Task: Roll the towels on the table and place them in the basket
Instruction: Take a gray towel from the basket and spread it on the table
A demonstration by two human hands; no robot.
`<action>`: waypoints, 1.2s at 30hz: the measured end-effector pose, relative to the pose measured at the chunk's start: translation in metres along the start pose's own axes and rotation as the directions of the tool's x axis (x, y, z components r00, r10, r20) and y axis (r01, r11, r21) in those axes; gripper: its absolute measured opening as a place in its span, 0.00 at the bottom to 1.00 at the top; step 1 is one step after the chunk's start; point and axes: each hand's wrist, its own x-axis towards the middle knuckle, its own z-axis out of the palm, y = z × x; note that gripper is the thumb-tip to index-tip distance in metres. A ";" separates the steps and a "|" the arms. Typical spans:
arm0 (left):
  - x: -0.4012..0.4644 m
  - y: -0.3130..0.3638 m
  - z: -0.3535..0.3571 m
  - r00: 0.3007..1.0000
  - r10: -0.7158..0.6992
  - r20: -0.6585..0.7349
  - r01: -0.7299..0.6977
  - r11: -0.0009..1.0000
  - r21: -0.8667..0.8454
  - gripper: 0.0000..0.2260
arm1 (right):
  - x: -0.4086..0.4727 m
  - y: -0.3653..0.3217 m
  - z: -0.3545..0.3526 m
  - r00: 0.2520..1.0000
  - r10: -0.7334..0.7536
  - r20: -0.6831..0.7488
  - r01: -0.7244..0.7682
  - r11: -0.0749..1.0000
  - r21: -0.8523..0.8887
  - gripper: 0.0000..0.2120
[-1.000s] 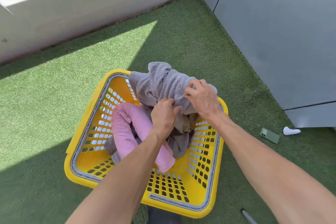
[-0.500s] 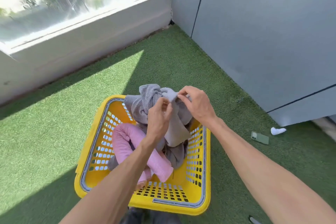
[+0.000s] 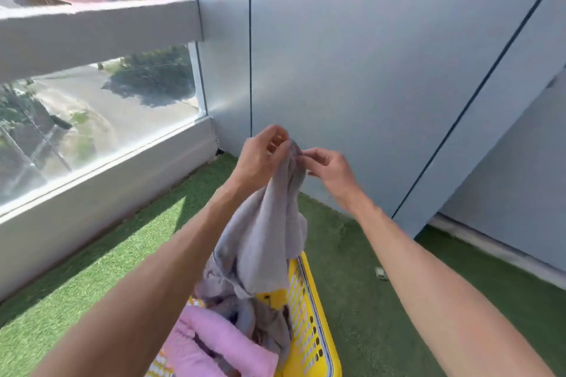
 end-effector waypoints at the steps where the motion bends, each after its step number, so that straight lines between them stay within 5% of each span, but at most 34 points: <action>1: 0.006 0.013 -0.002 0.999 0.040 0.006 -0.040 0.999 0.000 0.02 | -0.005 -0.017 -0.010 0.999 -0.027 -0.040 0.027 1.000 -0.012 0.03; 10: 0.037 0.129 0.048 0.957 0.280 0.073 -0.265 0.950 -0.166 0.02 | -0.067 -0.113 -0.123 0.884 -0.232 -0.407 0.138 0.959 -0.246 0.06; 22: 0.044 0.241 0.214 0.880 0.453 0.141 -0.410 0.876 -0.254 0.05 | -0.176 -0.114 -0.283 0.755 -0.290 -0.588 -0.023 0.885 -0.466 0.03; 36: -0.027 0.291 0.430 0.890 0.337 0.308 -0.222 0.909 -0.353 0.13 | -0.205 -0.081 -0.479 0.683 -0.251 -0.686 -0.325 0.737 -0.593 0.06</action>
